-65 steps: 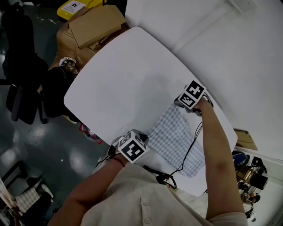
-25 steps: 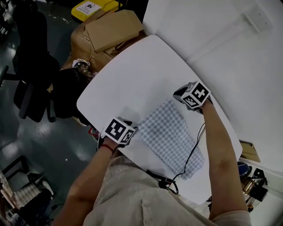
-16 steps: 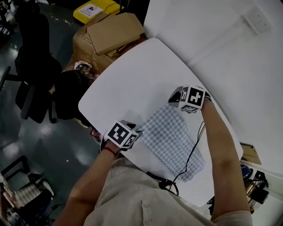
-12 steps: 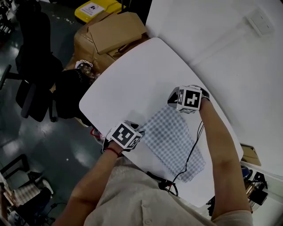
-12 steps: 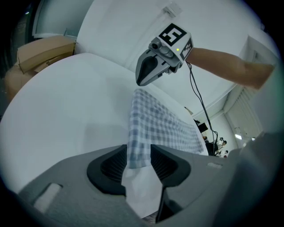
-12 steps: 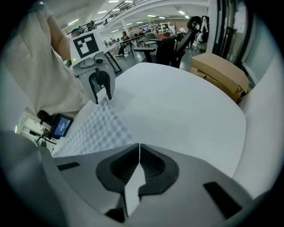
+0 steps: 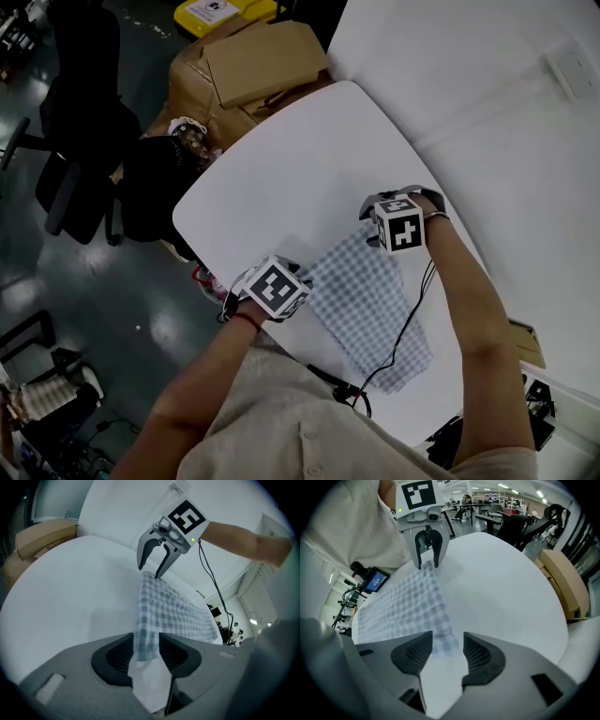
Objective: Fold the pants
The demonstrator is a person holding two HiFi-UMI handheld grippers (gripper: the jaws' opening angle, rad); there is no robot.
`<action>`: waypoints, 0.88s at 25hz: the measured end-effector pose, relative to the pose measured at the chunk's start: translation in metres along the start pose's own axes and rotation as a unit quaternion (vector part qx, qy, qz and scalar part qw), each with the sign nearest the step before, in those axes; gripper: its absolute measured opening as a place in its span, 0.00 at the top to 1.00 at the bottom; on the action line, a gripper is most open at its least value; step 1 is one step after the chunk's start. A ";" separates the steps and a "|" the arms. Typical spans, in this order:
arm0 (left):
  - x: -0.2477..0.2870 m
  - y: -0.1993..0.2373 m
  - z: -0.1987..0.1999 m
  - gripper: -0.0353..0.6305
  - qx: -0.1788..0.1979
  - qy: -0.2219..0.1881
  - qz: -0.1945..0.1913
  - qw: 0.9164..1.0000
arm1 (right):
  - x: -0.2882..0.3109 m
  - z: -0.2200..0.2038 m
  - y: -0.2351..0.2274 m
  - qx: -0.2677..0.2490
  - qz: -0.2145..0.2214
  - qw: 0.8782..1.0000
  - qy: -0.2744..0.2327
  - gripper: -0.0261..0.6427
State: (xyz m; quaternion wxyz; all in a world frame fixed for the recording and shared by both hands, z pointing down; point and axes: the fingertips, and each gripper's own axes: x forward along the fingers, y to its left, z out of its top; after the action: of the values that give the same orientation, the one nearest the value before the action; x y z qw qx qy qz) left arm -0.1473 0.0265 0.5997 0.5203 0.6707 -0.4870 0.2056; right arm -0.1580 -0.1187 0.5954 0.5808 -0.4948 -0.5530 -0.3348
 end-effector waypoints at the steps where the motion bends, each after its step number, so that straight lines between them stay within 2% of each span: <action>1: 0.001 0.001 0.000 0.71 -0.001 0.002 0.001 1.000 | 0.002 -0.001 -0.001 -0.001 0.003 1.000 0.003 0.64; 7: 0.011 0.000 -0.008 0.71 -0.002 0.029 -0.001 1.000 | 0.018 -0.003 -0.001 -0.011 0.032 0.999 0.026 0.65; 10: 0.017 0.002 -0.011 0.72 0.005 0.037 0.009 0.999 | 0.025 -0.006 0.003 -0.015 0.045 0.998 0.036 0.71; 15: 0.018 0.000 -0.016 0.86 -0.014 0.045 -0.008 0.999 | 0.030 -0.010 0.006 0.013 0.056 0.998 0.035 0.78; 19: 0.016 0.000 -0.015 0.88 -0.019 0.047 -0.011 0.999 | 0.028 -0.011 0.006 0.023 0.052 0.998 0.031 0.85; 22: 0.008 0.008 -0.011 0.88 -0.022 0.042 -0.007 0.999 | 0.021 -0.007 -0.001 0.034 0.026 0.999 0.017 0.87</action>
State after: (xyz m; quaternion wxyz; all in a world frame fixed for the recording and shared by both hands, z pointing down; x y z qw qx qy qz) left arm -0.1479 0.0333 0.6137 0.5563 0.6530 -0.4650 0.2189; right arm -0.1531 -0.1227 0.6169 0.6148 -0.4834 -0.5411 -0.3093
